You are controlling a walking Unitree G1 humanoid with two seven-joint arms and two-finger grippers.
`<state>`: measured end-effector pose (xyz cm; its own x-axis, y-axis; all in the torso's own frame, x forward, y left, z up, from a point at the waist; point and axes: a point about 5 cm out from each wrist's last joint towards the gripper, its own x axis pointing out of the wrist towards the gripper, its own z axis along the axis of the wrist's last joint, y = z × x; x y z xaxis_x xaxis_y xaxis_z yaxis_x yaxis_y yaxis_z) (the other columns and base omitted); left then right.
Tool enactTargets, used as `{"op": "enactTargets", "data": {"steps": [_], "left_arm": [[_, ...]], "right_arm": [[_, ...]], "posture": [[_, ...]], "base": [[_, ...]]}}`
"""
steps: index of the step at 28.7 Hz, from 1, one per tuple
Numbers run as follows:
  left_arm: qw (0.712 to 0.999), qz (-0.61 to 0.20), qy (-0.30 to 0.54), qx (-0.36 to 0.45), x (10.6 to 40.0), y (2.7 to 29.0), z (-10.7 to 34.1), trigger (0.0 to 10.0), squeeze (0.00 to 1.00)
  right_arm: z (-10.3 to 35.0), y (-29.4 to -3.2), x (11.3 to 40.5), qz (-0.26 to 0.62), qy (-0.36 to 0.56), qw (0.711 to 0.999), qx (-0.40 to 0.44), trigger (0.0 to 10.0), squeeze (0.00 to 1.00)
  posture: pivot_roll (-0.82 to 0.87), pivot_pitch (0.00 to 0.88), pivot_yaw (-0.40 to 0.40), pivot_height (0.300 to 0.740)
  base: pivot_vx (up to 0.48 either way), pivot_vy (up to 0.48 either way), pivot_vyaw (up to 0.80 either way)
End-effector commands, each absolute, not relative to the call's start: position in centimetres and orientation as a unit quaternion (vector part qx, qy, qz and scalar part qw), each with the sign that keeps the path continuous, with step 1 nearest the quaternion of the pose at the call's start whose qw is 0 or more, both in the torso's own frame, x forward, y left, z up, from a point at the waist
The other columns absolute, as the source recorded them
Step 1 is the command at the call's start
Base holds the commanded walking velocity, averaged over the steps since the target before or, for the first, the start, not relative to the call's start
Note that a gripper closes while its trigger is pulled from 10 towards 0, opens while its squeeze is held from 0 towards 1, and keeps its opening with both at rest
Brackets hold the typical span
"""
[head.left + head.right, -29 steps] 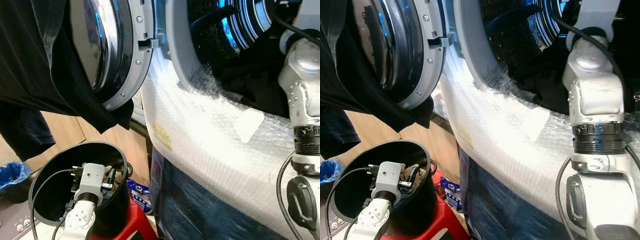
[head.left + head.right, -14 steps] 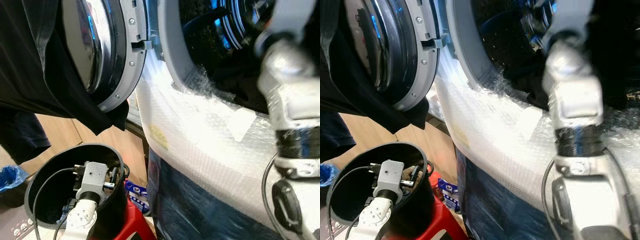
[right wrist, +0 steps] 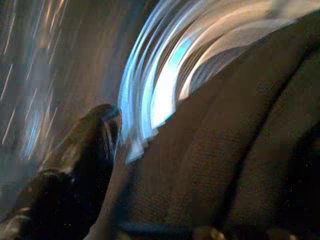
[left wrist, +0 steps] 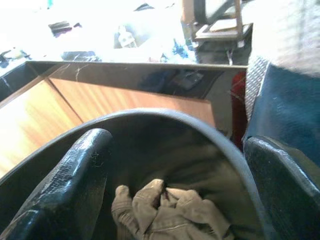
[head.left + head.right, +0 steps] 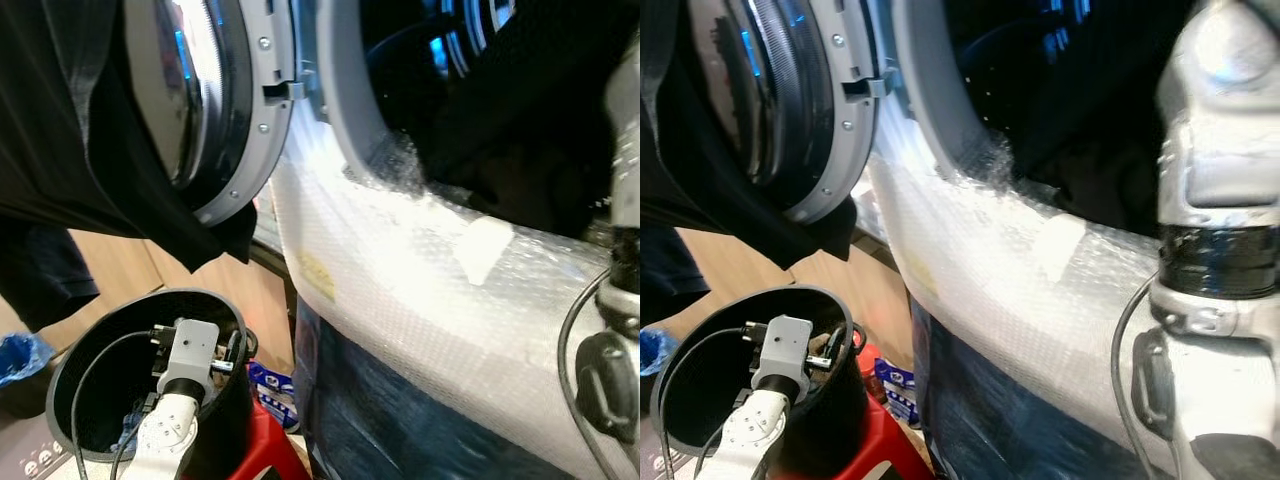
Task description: Clothes washing
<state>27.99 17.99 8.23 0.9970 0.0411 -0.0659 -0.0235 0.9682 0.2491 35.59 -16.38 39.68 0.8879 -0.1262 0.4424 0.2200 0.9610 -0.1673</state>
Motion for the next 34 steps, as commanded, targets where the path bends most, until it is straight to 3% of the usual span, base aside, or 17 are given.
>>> {"op": "enactTargets", "data": {"steps": [1, 5, 8, 11, 12, 14, 15, 17, 21, 24, 25, 26, 27, 34], "left_arm": [[0.991, 0.014, 0.037, 0.131, 28.1, 18.1, 8.4, 10.0, 0.0], [0.991, 0.013, 0.035, 0.13, 28.2, 18.1, 8.5, 10.0, 0.0], [0.991, 0.012, 0.036, 0.129, 28.2, 18.1, 8.4, 10.0, 0.0], [0.991, 0.012, 0.036, 0.129, 28.2, 18.1, 8.4, 10.0, 0.0], [0.991, 0.012, 0.036, 0.129, 28.2, 18.0, 8.4, 10.0, 0.0], [0.991, 0.01, 0.037, 0.128, 28.3, 17.9, 8.3, 10.0, 0.0], [0.991, 0.006, 0.037, 0.128, 28.3, 17.8, 8.2, 10.0, 0.0], [0.991, 0.002, 0.034, 0.128, 28.3, 17.6, 8.3, 10.0, 0.0], [0.991, 0.002, 0.031, 0.128, 28.4, 17.7, 8.6, 10.0, 0.0], [0.991, 0.0, 0.033, 0.129, 28.3, 17.7, 8.5, 10.0, 0.0], [0.991, -0.001, 0.034, 0.129, 28.3, 17.7, 8.5, 10.0, 0.0], [0.991, -0.001, 0.034, 0.129, 28.3, 17.7, 8.5, 10.0, 0.0], [0.991, -0.003, 0.035, 0.129, 28.3, 17.7, 8.4, 10.0, 0.0], [0.991, -0.006, 0.036, 0.128, 28.5, 17.5, 8.4, 10.0, 0.0]], "right_arm": [[39.6, -15.5, 35.5, -0.073, -0.214, 0.967, -0.12, 10.0, 1.0], [43.2, -17.1, 33.6, -0.113, -0.307, 0.941, -0.09, 10.0, 1.0], [47.0, -18.9, 30.3, -0.166, -0.424, 0.89, -0.037, 10.0, 1.0], [47.4, -19.1, 29.7, -0.17, -0.439, 0.882, -0.016, 10.0, 1.0], [47.3, -19.1, 29.7, -0.173, -0.436, 0.883, -0.023, 10.0, 1.0], [45.4, -18.1, 31.5, -0.152, -0.355, 0.916, -0.109, 10.0, 1.0], [42.2, -18.0, 33.5, -0.145, -0.259, 0.942, -0.158, 10.0, 1.0], [38.3, -17.8, 35.2, -0.115, -0.171, 0.965, -0.163, 10.0, 1.0], [36.4, -16.8, 35.0, -0.081, -0.165, 0.975, -0.127, 10.0, 1.0], [38.4, -17.0, 33.9, -0.071, -0.211, 0.97, -0.1, 10.0, 1.0], [38.9, -17.1, 33.6, -0.071, -0.217, 0.969, -0.099, 10.0, 0.92], [38.9, -17.1, 33.6, -0.071, -0.217, 0.969, -0.099, 10.0, 0.92], [39.7, -17.6, 32.9, -0.072, -0.225, 0.969, -0.077, 10.0, 0.0], [39.2, -16.3, 31.3, -0.009, -0.207, 0.975, -0.076, 10.0, 0.0]], "posture": [[0.14, 0.0, 0.06, 0.74], [0.13, 0.0, 0.06, 0.74], [0.13, 0.0, 0.058, 0.74], [0.13, 0.0, 0.058, 0.74], [0.13, 0.0, 0.058, 0.74], [0.13, 0.0, 0.061, 0.74], [0.13, 0.0, 0.059, 0.74], [0.14, 0.0, 0.058, 0.74], [0.14, 0.0, 0.061, 0.74], [0.14, 0.0, 0.064, 0.74], [0.13, 0.0, 0.065, 0.74], [0.13, 0.0, 0.065, 0.74], [0.13, 0.0, 0.065, 0.74], [0.12, 0.0, 0.062, 0.74]], "base": [[0.0, 0.0, 0.0], [0.0, 0.0, 0.0], [0.0, 0.0, 0.0], [0.0, 0.0, 0.0], [0.0, 0.0, 0.0], [0.0, 0.0, 0.0], [0.0, 0.0, 0.0], [0.0, 0.0, 0.0], [0.0, 0.0, 0.0], [0.0, 0.0, 0.0], [0.0, 0.0, 0.0], [0.0, 0.0, 0.0], [0.0, 0.0, 0.0], [0.0, 0.0, 0.0]]}}
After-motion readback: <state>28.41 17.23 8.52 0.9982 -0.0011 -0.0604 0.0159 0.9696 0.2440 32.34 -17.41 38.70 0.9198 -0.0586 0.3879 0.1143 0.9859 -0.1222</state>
